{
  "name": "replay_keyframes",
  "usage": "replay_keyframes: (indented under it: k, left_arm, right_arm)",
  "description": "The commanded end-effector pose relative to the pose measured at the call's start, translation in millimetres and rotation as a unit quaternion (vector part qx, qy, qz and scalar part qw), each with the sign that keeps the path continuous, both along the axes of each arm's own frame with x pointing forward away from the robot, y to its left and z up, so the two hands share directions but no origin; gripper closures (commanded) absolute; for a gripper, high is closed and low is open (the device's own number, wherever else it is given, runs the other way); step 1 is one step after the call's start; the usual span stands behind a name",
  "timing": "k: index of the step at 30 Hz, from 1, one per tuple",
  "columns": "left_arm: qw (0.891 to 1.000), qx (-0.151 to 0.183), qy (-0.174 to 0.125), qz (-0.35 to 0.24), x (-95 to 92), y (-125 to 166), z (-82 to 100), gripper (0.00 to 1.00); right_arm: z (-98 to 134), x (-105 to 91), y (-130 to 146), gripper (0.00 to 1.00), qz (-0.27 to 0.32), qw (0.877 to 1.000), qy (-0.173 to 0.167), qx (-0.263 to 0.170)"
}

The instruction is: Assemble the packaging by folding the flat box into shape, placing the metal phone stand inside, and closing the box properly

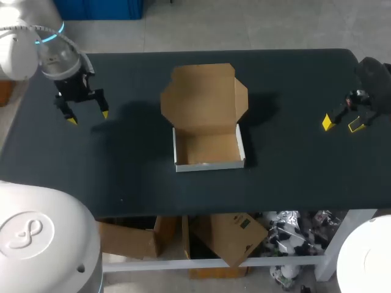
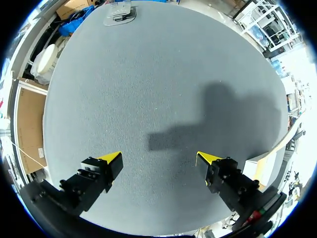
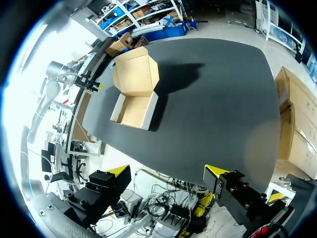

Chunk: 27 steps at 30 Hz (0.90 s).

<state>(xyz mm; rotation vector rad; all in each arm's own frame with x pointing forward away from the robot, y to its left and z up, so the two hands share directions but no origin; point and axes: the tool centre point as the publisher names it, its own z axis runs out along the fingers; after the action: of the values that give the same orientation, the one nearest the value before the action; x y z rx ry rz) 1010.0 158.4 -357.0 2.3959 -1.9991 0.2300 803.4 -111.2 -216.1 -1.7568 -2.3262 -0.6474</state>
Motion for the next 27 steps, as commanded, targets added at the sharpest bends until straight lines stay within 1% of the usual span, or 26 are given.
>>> replay_keyframes:
  k: [1,5,14,23,27]
  left_arm:
    - [1.000,0.007,0.009,-0.003,21.1,2,-8.0,0.00]
    - [1.000,0.003,0.013,-0.007,35.7,8,-12.6,0.00]
    - [1.000,0.000,0.010,-0.008,65.5,26,-19.8,0.00]
    - [1.000,0.011,0.016,0.004,93.4,44,-25.7,0.00]
    - [1.000,0.015,0.013,0.009,106.4,51,-25.2,0.00]
  right_arm:
    - [2,-0.8,-1,0.00,0.000,1.000,0.001,-0.001]
    - [2,-0.8,-1,0.00,0.000,1.000,0.001,-0.001]
    - [2,-0.8,-1,0.00,0.000,1.000,0.001,-0.001]
    - [2,-0.8,-1,0.00,0.000,1.000,0.001,-0.001]
    - [2,-0.8,-1,0.00,0.000,1.000,0.001,-0.001]
